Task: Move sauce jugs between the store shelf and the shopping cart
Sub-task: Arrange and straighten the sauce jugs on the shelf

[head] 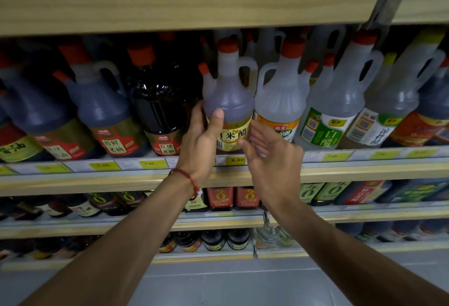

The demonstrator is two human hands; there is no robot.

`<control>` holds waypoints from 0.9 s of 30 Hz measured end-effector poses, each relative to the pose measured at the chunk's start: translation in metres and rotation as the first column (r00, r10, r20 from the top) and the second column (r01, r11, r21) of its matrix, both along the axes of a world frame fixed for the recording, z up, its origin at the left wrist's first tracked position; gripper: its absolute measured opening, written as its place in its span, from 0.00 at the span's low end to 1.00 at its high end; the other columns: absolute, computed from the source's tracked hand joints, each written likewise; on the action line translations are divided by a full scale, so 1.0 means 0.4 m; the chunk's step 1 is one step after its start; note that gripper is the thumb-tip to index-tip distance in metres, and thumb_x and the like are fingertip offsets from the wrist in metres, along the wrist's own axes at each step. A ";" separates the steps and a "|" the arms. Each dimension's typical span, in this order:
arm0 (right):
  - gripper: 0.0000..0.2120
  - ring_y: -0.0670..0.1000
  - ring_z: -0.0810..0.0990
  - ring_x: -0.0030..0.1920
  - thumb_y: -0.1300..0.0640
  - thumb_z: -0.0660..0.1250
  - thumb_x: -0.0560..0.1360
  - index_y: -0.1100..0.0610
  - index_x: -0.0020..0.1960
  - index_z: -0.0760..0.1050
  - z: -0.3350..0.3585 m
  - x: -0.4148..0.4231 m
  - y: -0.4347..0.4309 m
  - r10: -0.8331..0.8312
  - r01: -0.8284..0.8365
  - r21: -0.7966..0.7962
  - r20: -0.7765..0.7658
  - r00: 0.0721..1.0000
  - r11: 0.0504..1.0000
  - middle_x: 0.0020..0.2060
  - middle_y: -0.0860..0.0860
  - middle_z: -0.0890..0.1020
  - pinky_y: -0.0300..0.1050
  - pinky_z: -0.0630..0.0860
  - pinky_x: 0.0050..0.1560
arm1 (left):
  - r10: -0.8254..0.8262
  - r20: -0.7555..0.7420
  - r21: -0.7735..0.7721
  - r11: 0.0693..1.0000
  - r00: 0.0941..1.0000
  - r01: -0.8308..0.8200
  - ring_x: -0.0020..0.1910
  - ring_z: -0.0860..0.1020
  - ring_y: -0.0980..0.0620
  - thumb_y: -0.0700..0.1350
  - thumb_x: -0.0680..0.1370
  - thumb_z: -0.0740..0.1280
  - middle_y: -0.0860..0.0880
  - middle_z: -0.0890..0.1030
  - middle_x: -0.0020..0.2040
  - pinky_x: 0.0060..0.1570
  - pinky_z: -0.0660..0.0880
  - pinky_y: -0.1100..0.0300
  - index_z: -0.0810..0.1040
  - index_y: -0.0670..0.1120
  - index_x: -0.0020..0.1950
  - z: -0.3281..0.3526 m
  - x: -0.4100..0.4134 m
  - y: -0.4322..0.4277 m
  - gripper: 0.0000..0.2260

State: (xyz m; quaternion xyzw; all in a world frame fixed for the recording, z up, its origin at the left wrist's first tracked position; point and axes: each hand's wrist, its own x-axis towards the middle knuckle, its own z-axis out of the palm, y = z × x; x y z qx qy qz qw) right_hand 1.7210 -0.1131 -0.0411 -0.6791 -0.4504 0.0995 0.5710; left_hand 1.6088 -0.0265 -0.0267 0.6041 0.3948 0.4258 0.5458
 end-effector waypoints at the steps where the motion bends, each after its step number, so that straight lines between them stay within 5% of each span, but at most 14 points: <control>1: 0.21 0.43 0.86 0.55 0.59 0.77 0.76 0.54 0.68 0.80 0.001 0.000 -0.002 0.003 -0.003 0.000 0.004 1.000 1.000 0.51 0.39 0.84 0.49 0.83 0.61 | -0.003 0.005 -0.001 1.000 1.000 0.003 0.68 0.77 0.54 0.69 0.74 0.63 0.58 0.79 0.68 0.70 0.71 0.43 0.67 0.60 0.76 -0.002 0.001 0.001 0.32; 6: 0.23 0.45 0.85 0.56 0.58 0.77 0.76 0.54 0.70 0.79 0.004 0.008 -0.008 0.033 -0.032 -0.017 0.033 0.999 0.999 0.55 0.46 0.87 0.50 0.82 0.62 | -0.004 0.020 -0.015 1.000 1.000 0.004 0.67 0.77 0.55 0.68 0.74 0.62 0.57 0.78 0.68 0.70 0.71 0.44 0.66 0.57 0.77 0.000 0.005 -0.009 0.33; 10: 0.24 0.43 0.83 0.58 0.58 0.76 0.77 0.54 0.72 0.77 0.015 0.014 -0.022 0.094 -0.090 -0.084 0.035 0.995 0.992 0.56 0.41 0.83 0.46 0.79 0.65 | -0.012 -0.035 -0.034 0.999 0.999 0.011 0.70 0.74 0.55 0.69 0.74 0.61 0.57 0.76 0.71 0.73 0.68 0.46 0.64 0.57 0.78 0.007 0.003 -0.011 0.34; 14: 0.21 0.47 0.83 0.59 0.61 0.72 0.78 0.52 0.70 0.78 0.034 0.017 -0.052 0.144 -0.118 -0.175 0.139 0.980 0.977 0.58 0.48 0.86 0.50 0.79 0.65 | 0.048 -0.269 0.097 0.995 0.962 -0.022 0.70 0.73 0.54 0.60 0.84 0.57 0.56 0.75 0.70 0.70 0.67 0.57 0.65 0.55 0.79 0.035 -0.007 -0.054 0.24; 16: 0.22 0.49 0.81 0.62 0.62 0.69 0.78 0.52 0.71 0.78 0.056 0.011 -0.072 0.201 -0.141 -0.247 0.238 0.950 0.959 0.61 0.50 0.84 0.49 0.78 0.67 | 0.112 -0.376 0.213 0.977 0.920 -0.032 0.69 0.73 0.52 0.53 0.85 0.59 0.52 0.75 0.69 0.69 0.69 0.55 0.67 0.52 0.77 0.044 -0.025 -0.087 0.20; 20: 0.21 0.55 0.79 0.63 0.61 0.69 0.76 0.54 0.68 0.79 0.113 -0.011 -0.107 0.329 -0.155 -0.394 0.424 0.844 0.906 0.61 0.52 0.82 0.55 0.79 0.60 | 0.162 -0.652 0.305 0.950 0.741 0.061 0.75 0.66 0.48 0.51 0.84 0.61 0.46 0.67 0.76 0.70 0.60 0.63 0.61 0.45 0.80 0.072 -0.081 -0.143 0.26; 27: 0.19 0.57 0.75 0.65 0.52 0.66 0.78 0.55 0.68 0.78 0.231 -0.058 -0.185 0.444 -0.098 -0.519 0.601 0.665 0.849 0.62 0.53 0.80 0.53 0.75 0.63 | 0.207 -0.884 0.307 0.934 0.420 0.185 0.69 0.69 0.43 0.55 0.84 0.59 0.46 0.68 0.71 0.60 0.74 0.47 0.65 0.46 0.77 0.186 -0.191 -0.270 0.24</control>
